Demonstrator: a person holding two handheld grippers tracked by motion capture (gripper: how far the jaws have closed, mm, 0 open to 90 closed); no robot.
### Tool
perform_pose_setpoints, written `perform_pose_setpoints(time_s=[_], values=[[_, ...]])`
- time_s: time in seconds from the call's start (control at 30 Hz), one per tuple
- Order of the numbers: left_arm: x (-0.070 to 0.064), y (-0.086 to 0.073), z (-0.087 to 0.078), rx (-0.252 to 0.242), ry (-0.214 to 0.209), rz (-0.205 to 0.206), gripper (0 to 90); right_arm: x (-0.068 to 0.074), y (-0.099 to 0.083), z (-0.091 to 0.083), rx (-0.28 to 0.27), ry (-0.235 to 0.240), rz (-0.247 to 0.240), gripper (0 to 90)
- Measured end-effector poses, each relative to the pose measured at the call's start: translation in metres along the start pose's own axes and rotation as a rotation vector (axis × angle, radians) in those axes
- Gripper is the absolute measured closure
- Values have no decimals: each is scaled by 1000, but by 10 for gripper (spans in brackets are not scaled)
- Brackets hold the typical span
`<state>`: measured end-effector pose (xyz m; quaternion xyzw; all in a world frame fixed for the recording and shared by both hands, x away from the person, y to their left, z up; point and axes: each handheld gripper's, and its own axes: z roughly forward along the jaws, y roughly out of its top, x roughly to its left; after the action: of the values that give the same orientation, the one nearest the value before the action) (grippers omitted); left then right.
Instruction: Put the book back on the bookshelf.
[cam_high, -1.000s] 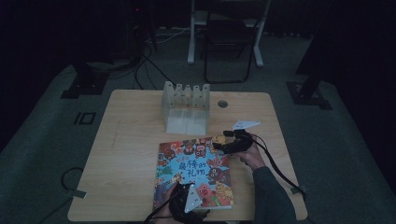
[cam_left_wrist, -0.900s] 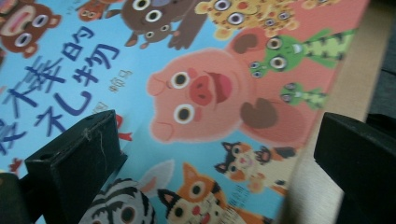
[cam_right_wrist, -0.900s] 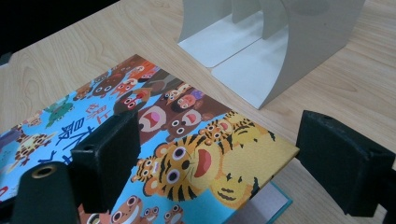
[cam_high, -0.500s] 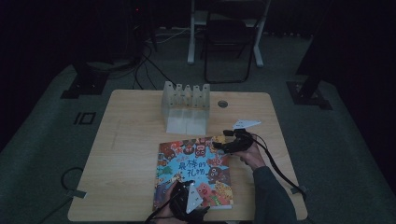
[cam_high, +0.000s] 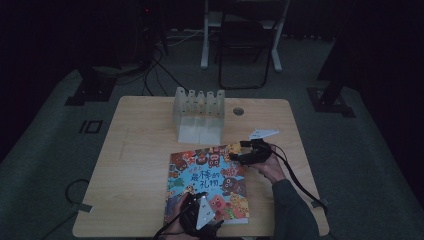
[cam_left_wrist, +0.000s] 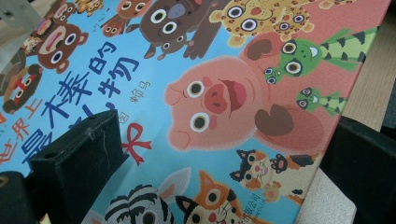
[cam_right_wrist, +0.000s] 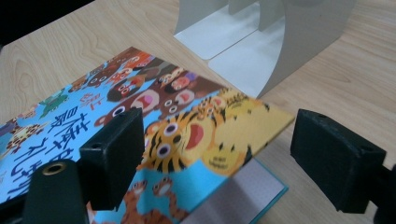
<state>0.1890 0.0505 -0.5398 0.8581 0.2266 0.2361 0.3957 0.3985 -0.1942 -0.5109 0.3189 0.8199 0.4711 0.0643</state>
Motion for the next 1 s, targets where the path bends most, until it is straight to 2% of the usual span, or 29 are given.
perform_pose_setpoints(time_s=[0.23, 0.53, 0.73, 0.9, 1.0], values=[[1, 3, -8, -30, 22, 13, 19, 8, 1, -8, -12, 11, 11, 196], [5, 7, -18, -70, 24, 6, 19, 38, 14, -15, 31, -4, -29, 196], [8, 10, -26, -115, 29, 0, 30, 52, 23, -21, 28, 1, -36, 217], [9, 12, -30, -134, 23, -7, 40, 61, 29, -22, 35, 16, -11, 255], [10, 12, -31, -143, 16, -21, 46, 63, 30, -22, 30, 42, 12, 319]])
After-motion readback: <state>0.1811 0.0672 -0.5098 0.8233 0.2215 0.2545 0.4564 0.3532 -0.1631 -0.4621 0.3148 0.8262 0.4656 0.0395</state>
